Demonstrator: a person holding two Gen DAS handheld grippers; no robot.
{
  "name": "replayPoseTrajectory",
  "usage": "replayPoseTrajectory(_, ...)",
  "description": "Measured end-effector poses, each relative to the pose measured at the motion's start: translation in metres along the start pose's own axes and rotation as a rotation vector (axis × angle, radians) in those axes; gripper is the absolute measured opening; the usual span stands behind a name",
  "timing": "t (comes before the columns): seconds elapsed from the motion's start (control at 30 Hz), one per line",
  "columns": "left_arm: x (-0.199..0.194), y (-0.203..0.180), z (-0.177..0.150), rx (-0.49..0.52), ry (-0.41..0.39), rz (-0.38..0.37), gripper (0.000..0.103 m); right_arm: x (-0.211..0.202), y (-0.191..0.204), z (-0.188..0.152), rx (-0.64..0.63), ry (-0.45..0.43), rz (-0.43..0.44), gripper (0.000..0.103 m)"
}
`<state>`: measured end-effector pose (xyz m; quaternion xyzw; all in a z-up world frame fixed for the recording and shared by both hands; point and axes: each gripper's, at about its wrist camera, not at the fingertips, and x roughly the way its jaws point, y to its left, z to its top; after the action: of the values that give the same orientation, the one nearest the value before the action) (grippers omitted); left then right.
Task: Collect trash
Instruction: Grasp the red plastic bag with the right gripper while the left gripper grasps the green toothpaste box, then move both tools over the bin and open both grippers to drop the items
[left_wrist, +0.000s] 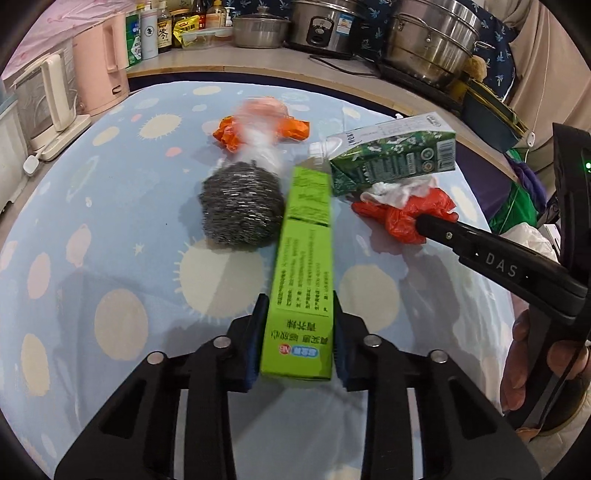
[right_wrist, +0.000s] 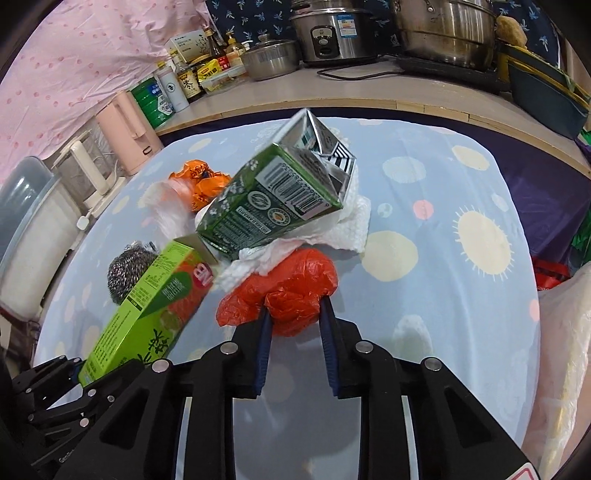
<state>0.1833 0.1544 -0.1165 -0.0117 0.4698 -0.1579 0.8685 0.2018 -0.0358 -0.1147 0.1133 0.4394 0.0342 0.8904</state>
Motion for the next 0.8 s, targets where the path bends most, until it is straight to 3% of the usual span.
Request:
replayPoseTrajectory(0.5,-0.066,-0.054,-0.024,0.050,-0.019,-0.049,0.027,-0.106,-0.021,-0.029,0.041,-0.077,-0.015,0.022)
replayPoseTrajectory(0.8,-0.112,-0.098,-0.025,0.114,-0.054,-0.075,0.027,-0.180,-0.049,-0.033,0.102,-0.175,-0.062,0.022)
